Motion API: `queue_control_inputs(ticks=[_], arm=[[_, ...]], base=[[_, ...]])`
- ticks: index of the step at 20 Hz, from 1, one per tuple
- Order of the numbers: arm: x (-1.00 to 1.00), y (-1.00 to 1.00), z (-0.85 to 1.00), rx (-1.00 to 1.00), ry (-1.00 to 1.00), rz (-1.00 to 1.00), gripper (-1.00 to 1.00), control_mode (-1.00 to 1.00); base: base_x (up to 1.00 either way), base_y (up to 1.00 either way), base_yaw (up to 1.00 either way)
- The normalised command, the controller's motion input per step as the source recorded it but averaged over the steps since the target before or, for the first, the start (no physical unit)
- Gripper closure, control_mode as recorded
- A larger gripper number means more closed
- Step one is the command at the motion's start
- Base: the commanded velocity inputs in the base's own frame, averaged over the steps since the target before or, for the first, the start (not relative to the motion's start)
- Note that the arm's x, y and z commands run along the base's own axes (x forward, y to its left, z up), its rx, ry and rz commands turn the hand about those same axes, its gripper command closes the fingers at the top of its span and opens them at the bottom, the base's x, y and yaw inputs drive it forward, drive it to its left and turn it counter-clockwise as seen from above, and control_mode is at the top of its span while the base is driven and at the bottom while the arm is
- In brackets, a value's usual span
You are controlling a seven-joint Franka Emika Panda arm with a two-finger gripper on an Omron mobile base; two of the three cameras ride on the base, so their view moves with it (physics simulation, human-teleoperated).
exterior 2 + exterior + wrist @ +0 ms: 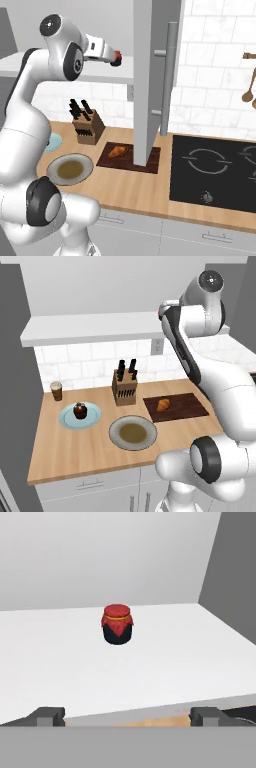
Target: From the different types of pastries on the counter, select a croissant and place it on the cutting board. Then retrieve a jar of jam from the cabinet and place it alongside the croissant on the cutting board.
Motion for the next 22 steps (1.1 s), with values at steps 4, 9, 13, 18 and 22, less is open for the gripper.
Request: queue_control_inputs(ticks=[4, 9, 13, 18, 22], arm=[[0.78, -0.15, 0.00, 0.07, 0.00, 0.00, -1.00, -1.00], [0.44, -0.13, 0.00, 0.00, 0.00, 0.03, -1.00, -1.00], [0.33, 0.00, -0.07, 0.00, 0.00, 0.03, -1.00, -1.00], [0.34, 0.00, -0.16, 0.00, 0.00, 0.06, -1.00, -1.00], [0.36, -0.01, -0.02, 0.00, 0.00, 0.01, -1.00, -1.00]], base=[[0.00, 0.00, 0.00], [0.00, 0.00, 0.00], [0.00, 0.00, 0.00], [0.00, 0.00, 0.00], [0.00, 0.00, 0.00]])
